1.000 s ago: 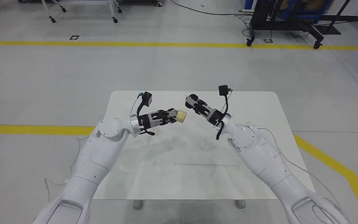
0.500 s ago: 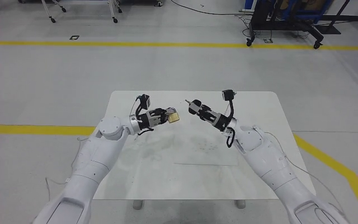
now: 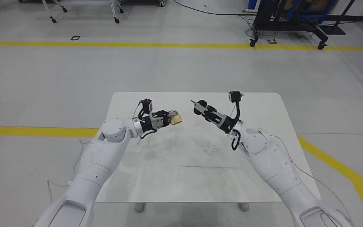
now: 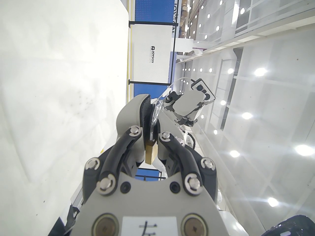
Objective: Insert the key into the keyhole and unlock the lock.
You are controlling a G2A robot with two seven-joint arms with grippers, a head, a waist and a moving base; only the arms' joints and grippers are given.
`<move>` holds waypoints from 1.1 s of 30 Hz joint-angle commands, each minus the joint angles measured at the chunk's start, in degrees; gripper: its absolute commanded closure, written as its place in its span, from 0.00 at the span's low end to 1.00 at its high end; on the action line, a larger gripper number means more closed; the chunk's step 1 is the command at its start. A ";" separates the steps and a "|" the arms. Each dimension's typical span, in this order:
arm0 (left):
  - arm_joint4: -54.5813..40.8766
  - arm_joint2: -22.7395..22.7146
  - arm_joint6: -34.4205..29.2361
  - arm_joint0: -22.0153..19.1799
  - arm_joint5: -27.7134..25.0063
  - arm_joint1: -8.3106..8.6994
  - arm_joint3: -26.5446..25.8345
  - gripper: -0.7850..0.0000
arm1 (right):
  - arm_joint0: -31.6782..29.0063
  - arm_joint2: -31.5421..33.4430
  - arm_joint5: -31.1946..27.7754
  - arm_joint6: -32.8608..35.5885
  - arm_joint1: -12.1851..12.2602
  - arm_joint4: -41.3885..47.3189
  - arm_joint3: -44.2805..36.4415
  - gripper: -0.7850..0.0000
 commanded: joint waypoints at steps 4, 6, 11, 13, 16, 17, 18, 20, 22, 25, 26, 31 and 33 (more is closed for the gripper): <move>-3.57 -0.51 -1.02 0.65 2.93 -0.13 -0.72 1.00 | -4.56 2.23 5.64 -11.52 0.36 -15.82 -3.95 1.00; -3.37 -0.44 -0.86 0.61 3.03 -0.15 -0.72 1.00 | -5.53 2.54 5.68 -12.48 0.43 -16.48 -4.91 1.00; -3.06 -0.41 -0.52 0.51 2.47 -0.19 -0.82 1.00 | -5.53 2.54 5.68 -12.48 0.43 -16.48 -4.91 1.00; -3.06 -0.41 -0.52 0.51 2.47 -0.19 -0.82 1.00 | -5.53 2.54 5.68 -12.48 0.43 -16.48 -4.91 1.00; -3.06 -0.41 -0.52 0.51 2.47 -0.19 -0.82 1.00 | -5.53 2.54 5.68 -12.48 0.43 -16.48 -4.91 1.00; -3.06 -0.41 -0.52 0.51 2.47 -0.19 -0.82 1.00 | -5.53 2.54 5.68 -12.48 0.43 -16.48 -4.91 1.00; -3.06 -0.41 -0.52 0.51 2.47 -0.19 -0.82 1.00 | -5.37 2.81 8.23 -12.59 0.54 -19.82 -4.86 1.00; -3.27 -0.38 0.03 0.93 2.77 -0.21 -1.01 1.00 | -5.74 2.82 12.89 -15.69 0.61 -28.70 -7.62 1.00; -3.58 -0.27 1.47 1.77 5.16 -0.23 -1.61 1.00 | -6.39 3.17 17.28 -18.08 0.99 -40.26 -10.97 1.00; -0.33 0.29 4.57 2.03 7.11 -0.09 -2.40 1.00 | -8.77 3.42 23.39 -19.63 1.79 -57.74 -17.32 1.00; 0.74 0.52 5.72 2.06 7.68 -0.08 -2.61 1.00 | -9.53 3.52 25.59 -18.49 2.10 -63.53 -19.05 1.00; 0.35 0.98 8.04 2.21 11.26 -0.34 -2.55 1.00 | -13.60 3.38 31.85 -15.26 3.32 -86.99 -27.32 1.00; -0.59 1.11 8.22 2.17 12.86 -0.50 -2.12 1.00 | -15.27 1.86 34.70 -13.79 3.65 -98.66 -30.28 1.00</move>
